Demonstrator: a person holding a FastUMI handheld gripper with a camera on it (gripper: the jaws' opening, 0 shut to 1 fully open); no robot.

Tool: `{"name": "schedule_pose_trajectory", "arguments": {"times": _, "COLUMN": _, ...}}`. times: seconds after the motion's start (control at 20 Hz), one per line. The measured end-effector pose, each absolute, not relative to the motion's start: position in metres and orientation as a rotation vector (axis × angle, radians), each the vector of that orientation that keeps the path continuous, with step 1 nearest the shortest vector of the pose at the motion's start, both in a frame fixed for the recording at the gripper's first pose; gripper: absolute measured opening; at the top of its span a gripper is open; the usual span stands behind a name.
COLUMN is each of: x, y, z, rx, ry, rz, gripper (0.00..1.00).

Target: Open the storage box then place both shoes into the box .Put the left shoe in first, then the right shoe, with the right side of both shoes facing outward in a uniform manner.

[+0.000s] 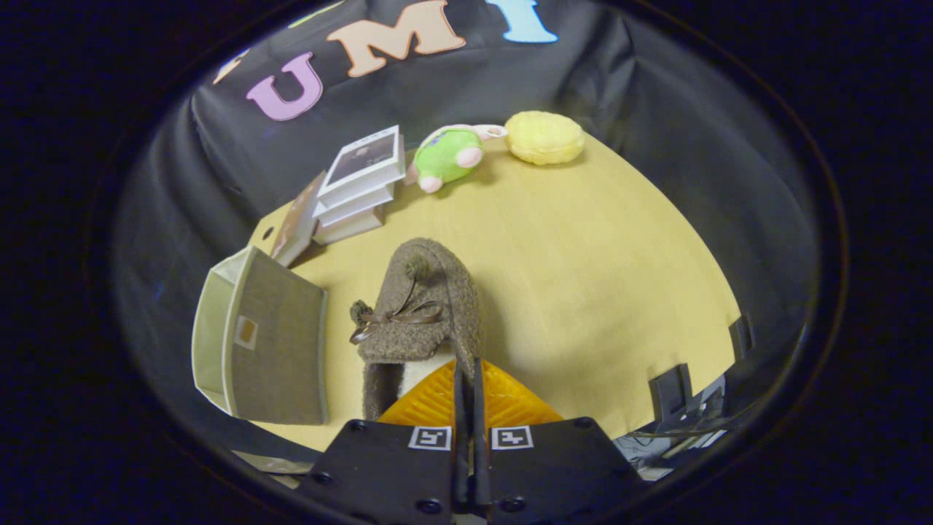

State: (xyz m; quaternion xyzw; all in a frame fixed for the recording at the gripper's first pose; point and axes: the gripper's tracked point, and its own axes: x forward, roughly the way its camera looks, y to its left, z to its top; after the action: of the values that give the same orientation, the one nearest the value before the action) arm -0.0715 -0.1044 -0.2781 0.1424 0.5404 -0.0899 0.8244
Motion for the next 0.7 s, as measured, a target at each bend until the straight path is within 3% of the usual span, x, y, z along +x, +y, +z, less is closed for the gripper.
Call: {"name": "schedule_pose_trajectory", "arguments": {"times": 0.7, "x": -0.035, "y": 0.018, "z": -0.198, "rx": 0.345, "ry": 1.046, "rz": -0.052, "gripper": 0.06}}
